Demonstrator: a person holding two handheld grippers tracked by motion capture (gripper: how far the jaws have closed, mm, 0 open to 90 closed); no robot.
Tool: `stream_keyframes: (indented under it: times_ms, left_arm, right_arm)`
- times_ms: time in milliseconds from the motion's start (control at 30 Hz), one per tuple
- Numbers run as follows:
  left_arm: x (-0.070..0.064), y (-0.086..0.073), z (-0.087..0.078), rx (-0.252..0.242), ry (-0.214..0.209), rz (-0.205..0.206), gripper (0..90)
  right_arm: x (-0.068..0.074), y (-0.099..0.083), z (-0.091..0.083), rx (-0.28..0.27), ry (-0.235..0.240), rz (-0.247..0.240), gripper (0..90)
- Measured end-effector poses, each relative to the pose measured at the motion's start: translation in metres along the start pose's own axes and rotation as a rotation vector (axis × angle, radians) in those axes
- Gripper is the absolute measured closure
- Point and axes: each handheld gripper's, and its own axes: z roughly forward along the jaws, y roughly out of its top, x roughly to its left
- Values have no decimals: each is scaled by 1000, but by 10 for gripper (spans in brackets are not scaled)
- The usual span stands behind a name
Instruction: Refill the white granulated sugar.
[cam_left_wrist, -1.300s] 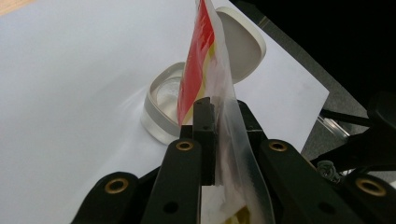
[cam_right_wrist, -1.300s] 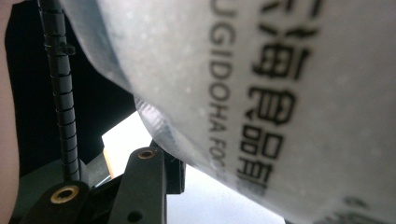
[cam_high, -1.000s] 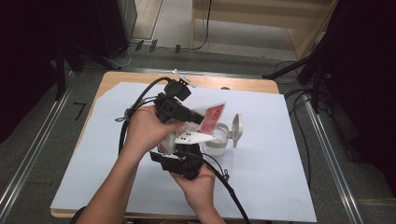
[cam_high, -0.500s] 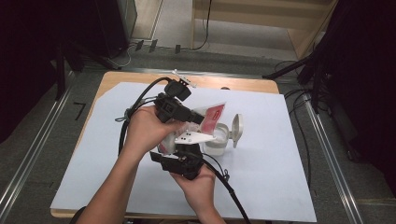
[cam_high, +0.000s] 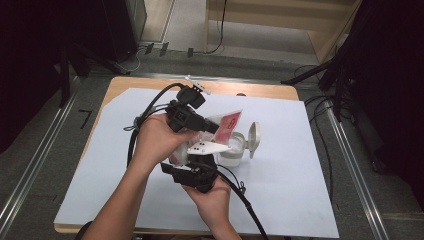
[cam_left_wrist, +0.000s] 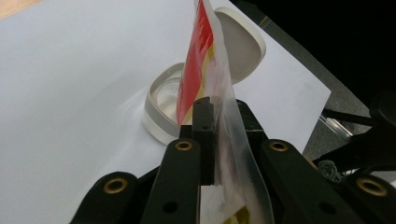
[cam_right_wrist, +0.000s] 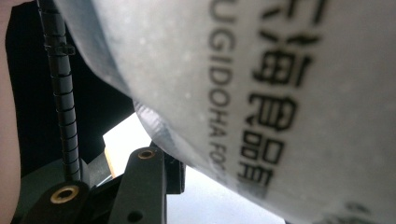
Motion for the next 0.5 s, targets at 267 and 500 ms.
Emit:
stream_keyframes:
  times_ms: [267, 500]
  left_arm:
    - [0, 0, 0, 1, 2, 2, 830]
    - [-1, 0, 0, -2, 2, 3, 829]
  right_arm:
    - [1, 0, 0, -4, -1, -1, 634]
    - [1, 0, 0, -4, -1, -2, 632]
